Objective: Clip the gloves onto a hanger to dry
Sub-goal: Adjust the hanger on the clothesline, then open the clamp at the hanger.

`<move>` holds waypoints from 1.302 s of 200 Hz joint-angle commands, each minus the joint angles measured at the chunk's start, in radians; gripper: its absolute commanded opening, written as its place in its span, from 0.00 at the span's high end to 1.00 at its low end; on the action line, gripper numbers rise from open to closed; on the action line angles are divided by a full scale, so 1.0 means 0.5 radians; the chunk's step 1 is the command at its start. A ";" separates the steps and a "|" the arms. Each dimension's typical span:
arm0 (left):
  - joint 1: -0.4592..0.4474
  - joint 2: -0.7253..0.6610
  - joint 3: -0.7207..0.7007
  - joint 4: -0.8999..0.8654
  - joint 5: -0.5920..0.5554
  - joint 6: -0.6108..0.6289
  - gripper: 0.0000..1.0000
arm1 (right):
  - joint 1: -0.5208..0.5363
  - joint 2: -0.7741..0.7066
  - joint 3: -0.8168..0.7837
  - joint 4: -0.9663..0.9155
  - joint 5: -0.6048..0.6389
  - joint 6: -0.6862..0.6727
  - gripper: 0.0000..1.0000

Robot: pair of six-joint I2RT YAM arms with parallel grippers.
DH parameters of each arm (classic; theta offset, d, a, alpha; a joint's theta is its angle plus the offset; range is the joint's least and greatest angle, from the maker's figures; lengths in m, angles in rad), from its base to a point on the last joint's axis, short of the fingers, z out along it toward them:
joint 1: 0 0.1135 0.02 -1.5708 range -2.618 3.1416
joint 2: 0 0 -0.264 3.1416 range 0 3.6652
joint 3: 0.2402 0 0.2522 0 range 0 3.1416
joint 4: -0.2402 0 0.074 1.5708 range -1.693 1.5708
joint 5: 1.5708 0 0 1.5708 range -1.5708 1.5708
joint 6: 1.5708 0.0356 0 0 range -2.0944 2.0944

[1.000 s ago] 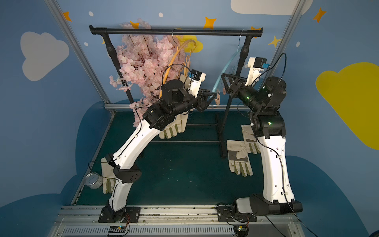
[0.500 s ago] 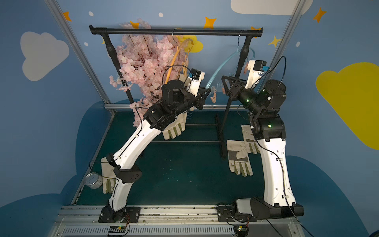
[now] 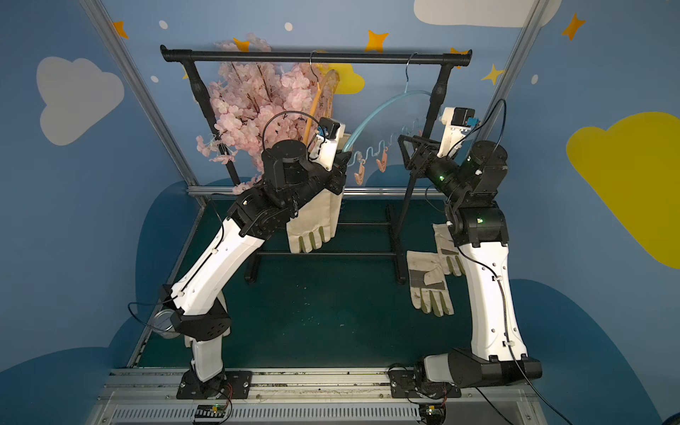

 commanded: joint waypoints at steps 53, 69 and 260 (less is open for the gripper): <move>0.092 -0.205 -0.129 0.028 -0.129 0.090 0.96 | -0.006 0.175 0.067 -0.014 0.027 -0.282 0.51; 0.100 -0.258 -0.211 0.068 -0.145 0.093 0.97 | -0.003 0.212 0.060 0.009 0.021 -0.330 0.50; 0.173 -0.227 -0.130 -0.012 -0.086 0.105 0.96 | 0.039 0.664 0.290 -0.043 0.117 -1.006 0.35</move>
